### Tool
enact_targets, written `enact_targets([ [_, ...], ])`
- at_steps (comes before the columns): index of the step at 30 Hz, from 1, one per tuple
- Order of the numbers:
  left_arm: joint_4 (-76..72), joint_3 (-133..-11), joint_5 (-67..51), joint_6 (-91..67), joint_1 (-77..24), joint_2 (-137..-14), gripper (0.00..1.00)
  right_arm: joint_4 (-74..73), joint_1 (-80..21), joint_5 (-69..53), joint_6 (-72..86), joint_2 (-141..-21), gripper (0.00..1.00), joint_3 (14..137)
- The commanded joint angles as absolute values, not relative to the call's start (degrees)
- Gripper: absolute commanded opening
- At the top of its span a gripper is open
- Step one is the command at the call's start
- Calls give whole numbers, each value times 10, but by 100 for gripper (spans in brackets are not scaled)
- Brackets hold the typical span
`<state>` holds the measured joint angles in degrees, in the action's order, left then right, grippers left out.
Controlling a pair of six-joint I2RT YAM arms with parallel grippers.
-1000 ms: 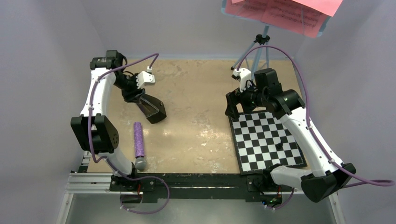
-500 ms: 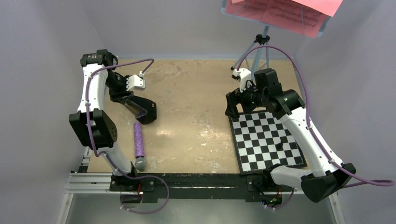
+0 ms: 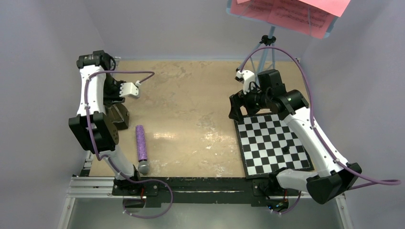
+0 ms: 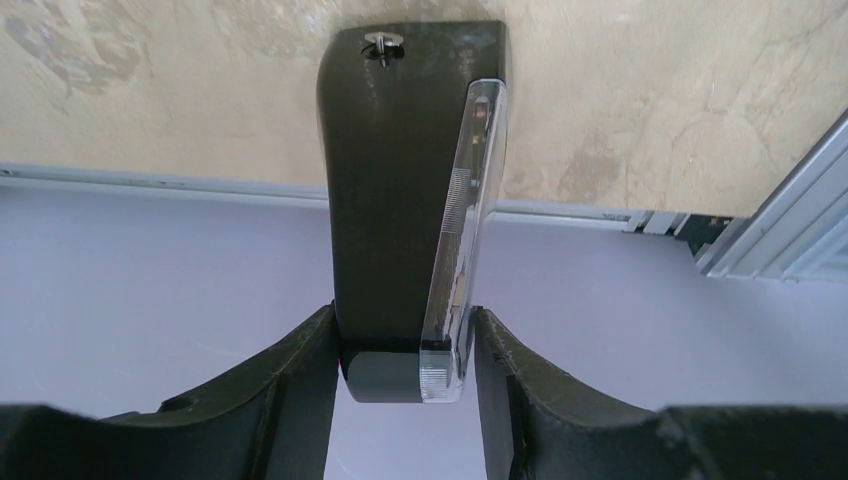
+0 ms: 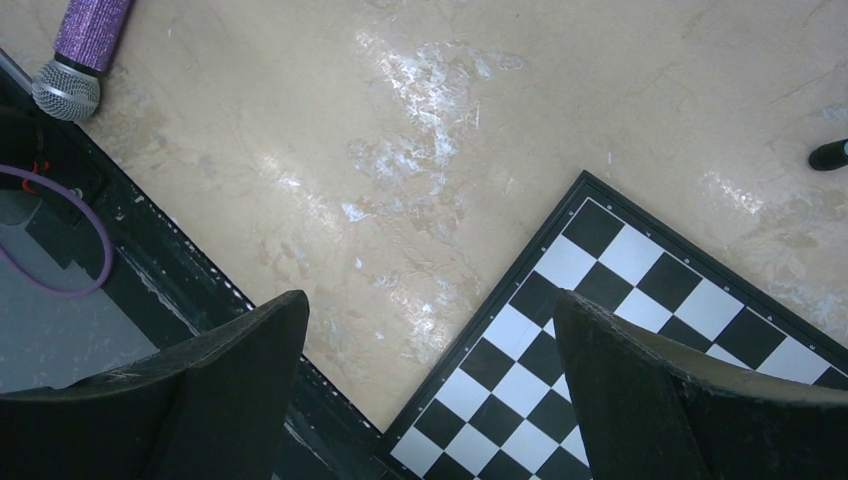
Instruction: Pack up the instrument practice props
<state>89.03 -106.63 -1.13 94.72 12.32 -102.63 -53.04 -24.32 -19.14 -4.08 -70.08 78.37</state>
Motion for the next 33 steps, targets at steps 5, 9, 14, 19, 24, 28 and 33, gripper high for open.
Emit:
enact_targets([
  [5,881,-1022,56,1051,155,-969,0,-518,-241,-207,-41,-704,95,800],
  [9,820,-969,60,1088,165,-944,0,-519,-242,-210,-40,-702,95,792],
  [14,759,-941,56,1065,165,-930,26,-519,-242,-212,-41,-703,95,793],
  [19,710,-941,25,1015,165,-910,60,-523,-241,-211,-48,-705,96,793],
  [24,711,-961,-35,979,164,-887,74,-517,-241,-207,-48,-704,97,789],
  [28,708,-942,-55,966,164,-859,83,-519,-242,-209,-48,-708,97,794],
  [33,702,-934,-140,890,121,-800,85,-523,-242,-189,-61,-708,97,794],
])
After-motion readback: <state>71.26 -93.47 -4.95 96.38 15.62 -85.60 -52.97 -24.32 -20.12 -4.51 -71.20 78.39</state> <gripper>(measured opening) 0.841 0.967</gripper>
